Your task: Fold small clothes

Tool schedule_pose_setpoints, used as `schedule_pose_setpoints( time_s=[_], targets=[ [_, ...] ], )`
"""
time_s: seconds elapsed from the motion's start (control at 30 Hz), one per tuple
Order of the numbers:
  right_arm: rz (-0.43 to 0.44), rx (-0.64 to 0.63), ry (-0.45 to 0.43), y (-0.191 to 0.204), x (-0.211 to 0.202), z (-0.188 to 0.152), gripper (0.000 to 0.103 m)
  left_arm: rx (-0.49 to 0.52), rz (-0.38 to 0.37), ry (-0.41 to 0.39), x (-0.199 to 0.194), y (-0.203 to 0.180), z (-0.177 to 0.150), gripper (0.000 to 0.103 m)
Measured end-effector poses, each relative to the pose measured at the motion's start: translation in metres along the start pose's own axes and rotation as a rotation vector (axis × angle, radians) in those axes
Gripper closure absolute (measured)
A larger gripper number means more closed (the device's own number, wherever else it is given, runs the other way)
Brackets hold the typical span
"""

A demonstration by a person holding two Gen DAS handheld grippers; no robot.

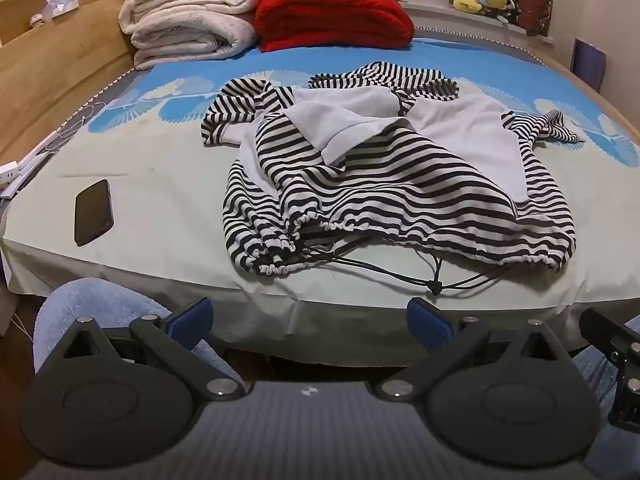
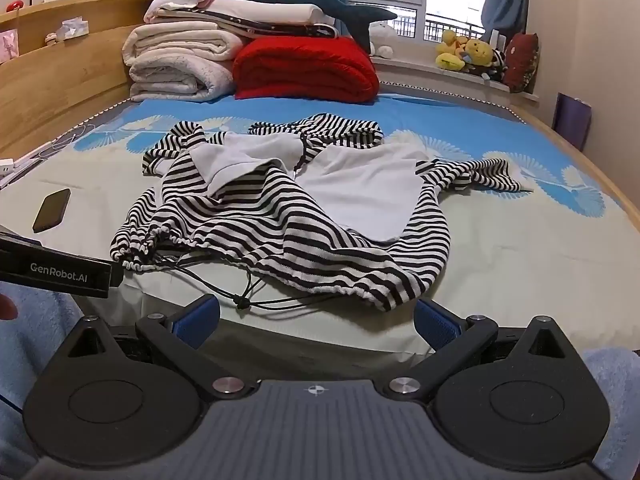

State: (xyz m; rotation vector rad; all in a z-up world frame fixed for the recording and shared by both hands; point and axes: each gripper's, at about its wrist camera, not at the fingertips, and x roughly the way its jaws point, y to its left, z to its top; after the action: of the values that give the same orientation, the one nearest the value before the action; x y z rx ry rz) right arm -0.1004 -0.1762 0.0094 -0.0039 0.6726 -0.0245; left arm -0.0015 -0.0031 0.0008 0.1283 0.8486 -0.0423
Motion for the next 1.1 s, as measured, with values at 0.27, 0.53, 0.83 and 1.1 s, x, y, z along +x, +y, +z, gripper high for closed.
schedule_pose_setpoints(
  time_s=[0.27, 0.53, 0.83, 1.1],
  targets=[
    [0.001, 0.003, 0.01, -0.0006, 0.002, 0.0021, 0.001, 0.003, -0.001, 0.0, -0.001, -0.0004, 0.0017, 0.0],
    [0.004, 0.005, 0.016, -0.0024, 0.0034, 0.002, 0.001, 0.008, 0.0, -0.004, -0.0025, -0.0023, 0.0037, 0.0],
    [0.005, 0.008, 0.021, -0.0032, 0.005, 0.0023, 0.001, 0.007, -0.002, 0.0, -0.0013, -0.0029, 0.0031, 0.0],
    [0.007, 0.01, 0.034, -0.0031, 0.0068, 0.0025, 0.001, 0.009, -0.004, 0.002, 0.0003, -0.0028, 0.0021, 0.0]
  ],
)
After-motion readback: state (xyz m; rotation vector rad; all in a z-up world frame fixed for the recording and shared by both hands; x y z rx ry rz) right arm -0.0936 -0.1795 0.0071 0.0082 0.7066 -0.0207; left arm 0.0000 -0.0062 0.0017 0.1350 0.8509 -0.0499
